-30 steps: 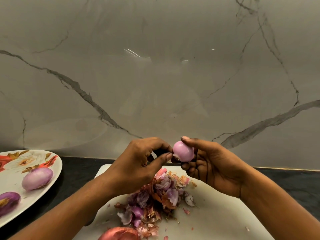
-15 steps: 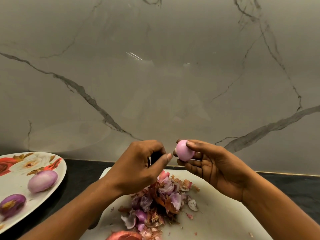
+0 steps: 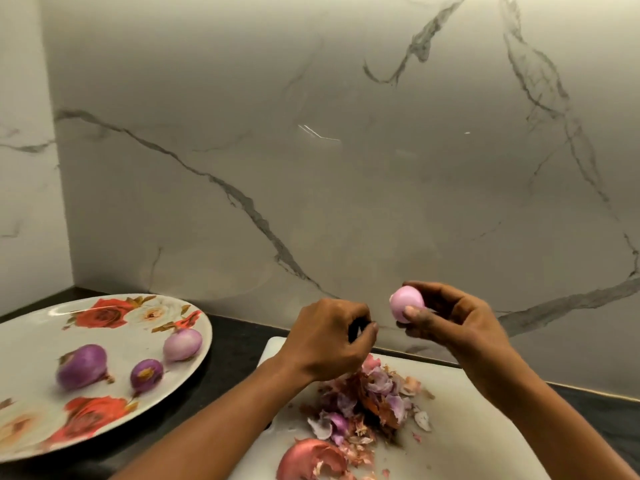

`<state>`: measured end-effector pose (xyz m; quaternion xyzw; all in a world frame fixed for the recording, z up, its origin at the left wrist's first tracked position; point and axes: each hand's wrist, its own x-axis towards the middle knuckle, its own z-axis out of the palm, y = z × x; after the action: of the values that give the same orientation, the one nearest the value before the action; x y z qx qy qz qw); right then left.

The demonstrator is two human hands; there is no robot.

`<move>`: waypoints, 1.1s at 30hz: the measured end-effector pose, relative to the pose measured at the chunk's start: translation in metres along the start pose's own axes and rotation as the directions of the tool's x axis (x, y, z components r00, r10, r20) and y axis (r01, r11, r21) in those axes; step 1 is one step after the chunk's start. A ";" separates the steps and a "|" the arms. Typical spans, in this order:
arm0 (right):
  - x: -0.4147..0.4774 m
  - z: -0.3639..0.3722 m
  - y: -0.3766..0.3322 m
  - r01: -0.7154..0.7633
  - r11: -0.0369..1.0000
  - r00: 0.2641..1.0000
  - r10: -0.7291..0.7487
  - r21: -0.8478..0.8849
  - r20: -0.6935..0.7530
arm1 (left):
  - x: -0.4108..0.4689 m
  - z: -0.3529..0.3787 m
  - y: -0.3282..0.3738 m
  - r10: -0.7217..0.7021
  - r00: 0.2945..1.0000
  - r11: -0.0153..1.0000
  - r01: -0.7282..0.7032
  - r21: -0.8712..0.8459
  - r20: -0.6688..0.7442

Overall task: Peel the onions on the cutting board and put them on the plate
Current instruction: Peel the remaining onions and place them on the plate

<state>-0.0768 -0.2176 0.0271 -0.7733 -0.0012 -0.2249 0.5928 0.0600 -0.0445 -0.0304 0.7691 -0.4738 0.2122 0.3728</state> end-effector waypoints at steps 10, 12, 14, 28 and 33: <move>-0.011 0.067 -0.080 0.234 0.971 0.960 -0.222 -0.052 0.170 | -0.033 -0.047 0.014 -0.187 0.971 0.982 0.186 0.021 0.149; -0.011 0.088 -0.084 0.250 0.965 0.948 -0.229 -0.075 0.222 | -0.052 -0.055 0.011 -0.215 0.968 0.976 0.212 0.041 0.127; -0.010 0.112 -0.086 0.258 0.961 0.933 -0.222 -0.097 0.283 | -0.069 -0.063 0.008 -0.228 0.968 0.972 0.221 0.074 0.103; 0.050 0.292 -0.053 0.314 0.825 0.877 -0.063 -0.469 0.477 | -0.131 -0.104 0.009 -0.386 0.923 0.922 0.386 -0.016 0.010; 0.062 0.321 -0.036 0.300 0.743 0.884 0.020 -0.598 0.468 | -0.135 -0.105 0.003 -0.482 0.862 0.871 0.491 -0.019 0.155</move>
<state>0.0803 0.0710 0.0191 -0.9587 -0.1176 -0.0732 0.2483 -0.0023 0.1134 -0.0546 0.8659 -0.2964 0.0408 0.4009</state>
